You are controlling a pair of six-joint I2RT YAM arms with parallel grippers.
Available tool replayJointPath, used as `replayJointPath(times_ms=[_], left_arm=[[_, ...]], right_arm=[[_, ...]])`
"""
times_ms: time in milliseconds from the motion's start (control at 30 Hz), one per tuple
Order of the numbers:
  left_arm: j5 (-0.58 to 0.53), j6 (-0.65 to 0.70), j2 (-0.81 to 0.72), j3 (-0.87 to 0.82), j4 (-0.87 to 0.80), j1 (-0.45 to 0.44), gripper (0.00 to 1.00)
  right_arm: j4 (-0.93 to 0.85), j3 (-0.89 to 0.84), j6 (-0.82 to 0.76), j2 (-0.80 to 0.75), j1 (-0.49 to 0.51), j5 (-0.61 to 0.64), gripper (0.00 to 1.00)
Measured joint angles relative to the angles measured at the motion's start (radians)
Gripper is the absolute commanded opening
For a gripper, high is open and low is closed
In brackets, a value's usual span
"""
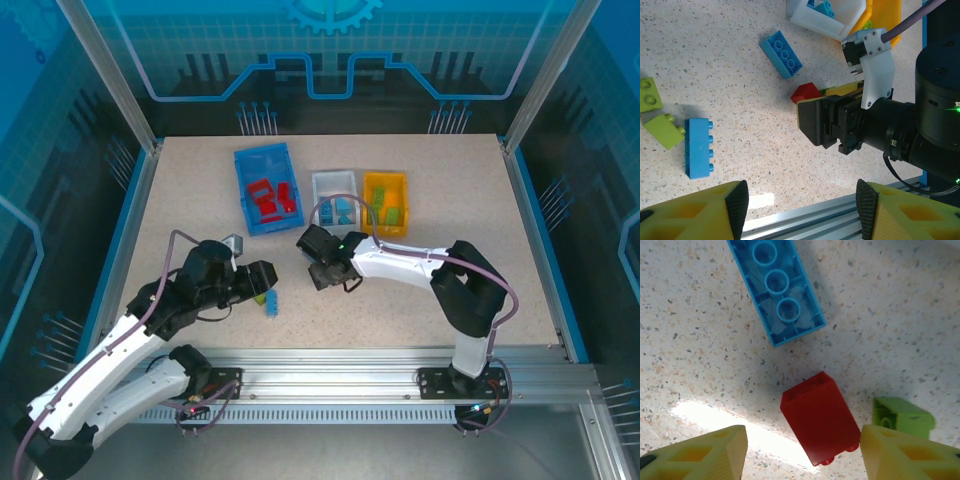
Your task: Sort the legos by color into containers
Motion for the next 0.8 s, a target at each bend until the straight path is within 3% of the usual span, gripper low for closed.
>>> replayJointPath(times_ms=[267,567,800], left_arm=[[0.0,0.0,-0.02,-0.003,0.014,0.0,0.64],[0.0,0.0,-0.021,-0.012,0.018,0.0,0.63],[0.0,0.0,-0.021,-0.017,0.021,0.0,0.63]], right_arm=[[-0.021,0.029,-0.118,0.017,-0.029,0.005,0.68],[-0.03,0.066,-0.194,0.117,-0.059,-0.039,0.49],[-0.028,0.065,-0.192,0.119,-0.058,-0.039,0.27]])
